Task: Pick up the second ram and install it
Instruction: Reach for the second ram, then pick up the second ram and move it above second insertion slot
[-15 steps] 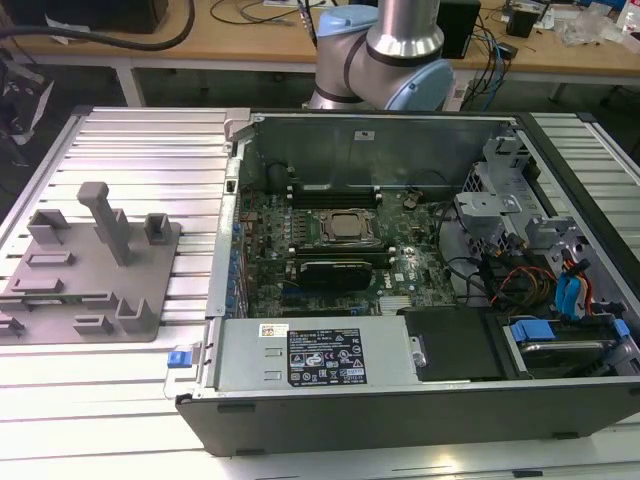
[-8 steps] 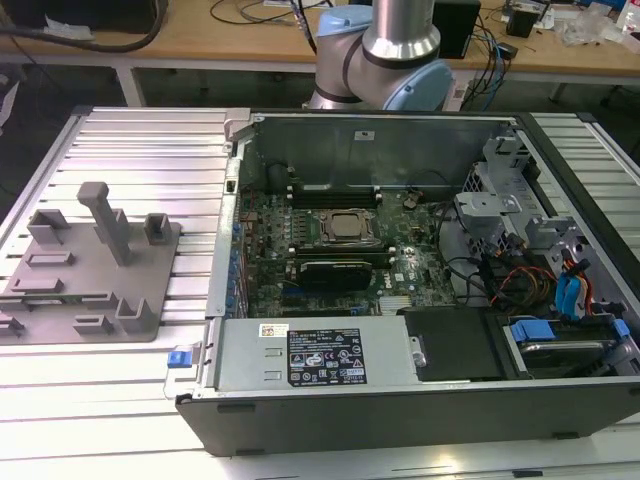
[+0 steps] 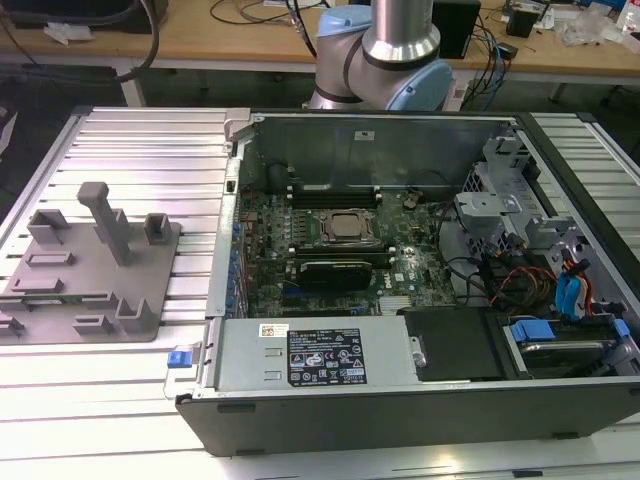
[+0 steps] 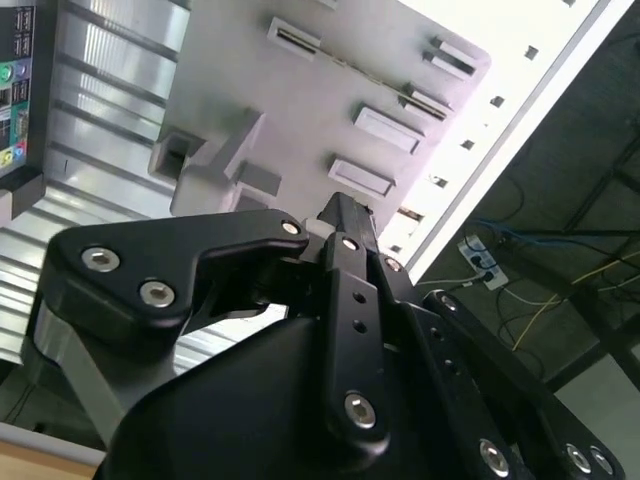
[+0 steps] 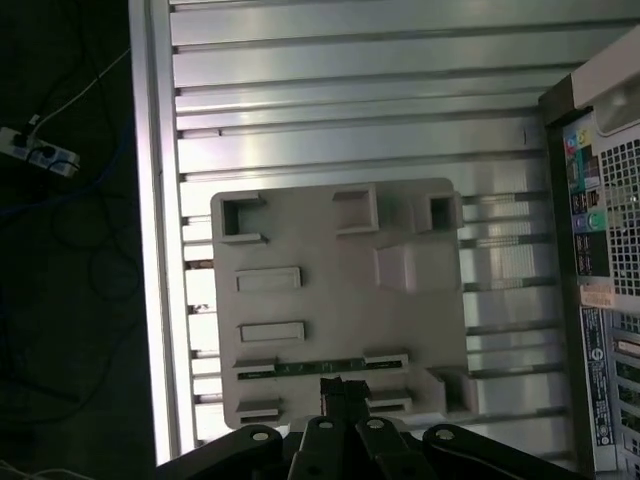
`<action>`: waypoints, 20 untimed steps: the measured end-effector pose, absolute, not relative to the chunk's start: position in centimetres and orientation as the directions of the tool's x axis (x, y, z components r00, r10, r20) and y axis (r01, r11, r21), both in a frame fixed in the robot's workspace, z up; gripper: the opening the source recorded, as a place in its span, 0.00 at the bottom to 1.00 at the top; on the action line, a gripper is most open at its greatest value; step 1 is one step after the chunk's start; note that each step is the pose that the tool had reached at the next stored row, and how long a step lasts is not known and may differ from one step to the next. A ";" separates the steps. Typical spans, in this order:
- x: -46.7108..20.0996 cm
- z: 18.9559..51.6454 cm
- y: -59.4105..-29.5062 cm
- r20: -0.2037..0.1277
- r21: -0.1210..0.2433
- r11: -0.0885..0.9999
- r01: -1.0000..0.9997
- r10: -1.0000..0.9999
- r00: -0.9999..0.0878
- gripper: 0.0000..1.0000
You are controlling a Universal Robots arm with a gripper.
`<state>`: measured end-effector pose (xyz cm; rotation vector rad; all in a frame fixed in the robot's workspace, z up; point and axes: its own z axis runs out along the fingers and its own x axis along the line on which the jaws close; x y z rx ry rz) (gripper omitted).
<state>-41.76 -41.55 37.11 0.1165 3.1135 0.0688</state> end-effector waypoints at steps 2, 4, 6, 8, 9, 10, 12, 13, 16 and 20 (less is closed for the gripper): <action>-41.8 36.7 -41.8 -0.023 0.045 0.996 0.074 0.075 -0.997 0.08; -41.8 36.0 -42.0 -0.022 0.045 0.996 0.074 0.075 -0.997 0.08; -41.8 35.5 -42.1 -0.020 0.045 0.996 0.074 0.075 -0.997 0.08; -41.8 34.8 -42.2 -0.019 0.045 0.996 0.074 0.075 -0.997 0.08; -41.8 34.6 -42.2 -0.018 0.045 0.996 0.074 0.075 -0.997 0.08; -41.8 34.4 -42.3 -0.018 0.045 0.996 0.074 0.075 -0.997 0.08; -41.8 33.8 -42.4 -0.015 0.044 0.996 0.075 0.075 -0.997 0.08; -41.8 33.5 -42.5 -0.014 0.044 0.996 0.075 0.075 -0.997 0.08; -41.8 33.3 -42.5 -0.013 0.044 0.996 0.075 0.075 -0.997 0.08; -41.8 33.3 -42.5 -0.013 0.044 0.996 0.075 0.075 -0.997 0.08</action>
